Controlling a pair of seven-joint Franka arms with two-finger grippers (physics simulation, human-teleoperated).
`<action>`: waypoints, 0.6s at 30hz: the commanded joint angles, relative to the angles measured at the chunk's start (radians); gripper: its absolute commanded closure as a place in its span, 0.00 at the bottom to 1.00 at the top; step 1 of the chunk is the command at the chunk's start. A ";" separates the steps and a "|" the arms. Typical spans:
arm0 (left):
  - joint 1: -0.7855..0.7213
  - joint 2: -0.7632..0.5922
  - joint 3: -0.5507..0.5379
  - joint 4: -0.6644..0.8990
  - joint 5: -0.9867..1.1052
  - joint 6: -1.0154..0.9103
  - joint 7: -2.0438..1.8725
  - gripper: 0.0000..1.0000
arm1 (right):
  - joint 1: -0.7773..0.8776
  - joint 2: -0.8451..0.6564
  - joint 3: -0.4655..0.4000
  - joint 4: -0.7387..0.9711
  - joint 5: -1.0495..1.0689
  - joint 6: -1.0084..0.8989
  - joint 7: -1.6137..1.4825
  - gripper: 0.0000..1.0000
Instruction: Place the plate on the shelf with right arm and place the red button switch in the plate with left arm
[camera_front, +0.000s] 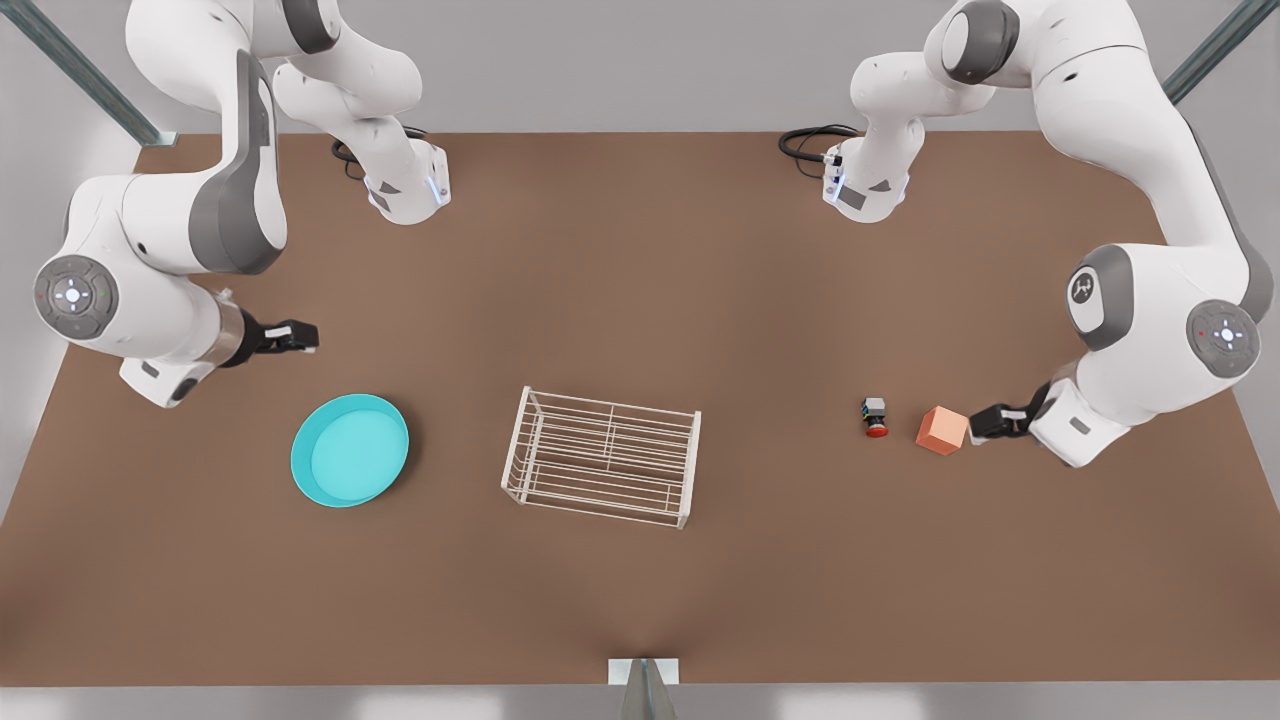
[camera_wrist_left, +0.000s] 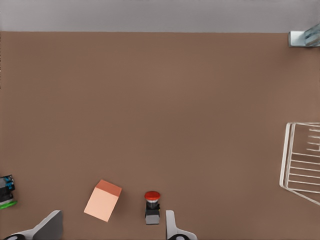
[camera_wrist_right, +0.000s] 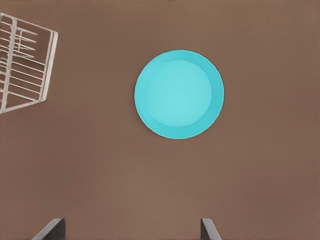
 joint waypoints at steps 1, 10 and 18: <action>0.000 -0.001 0.000 0.002 -0.004 0.069 0.006 0.00 | 0.000 -0.001 -0.001 0.000 0.000 0.041 -0.092 0.00; -0.049 -0.064 -0.011 -0.127 -0.012 0.069 -0.043 0.00 | -0.100 0.235 -0.008 -0.129 0.116 0.350 -0.087 0.00; -0.054 -0.233 -0.049 -0.523 -0.076 0.305 -0.086 0.00 | -0.167 0.350 -0.109 -0.257 0.385 0.508 -0.357 0.00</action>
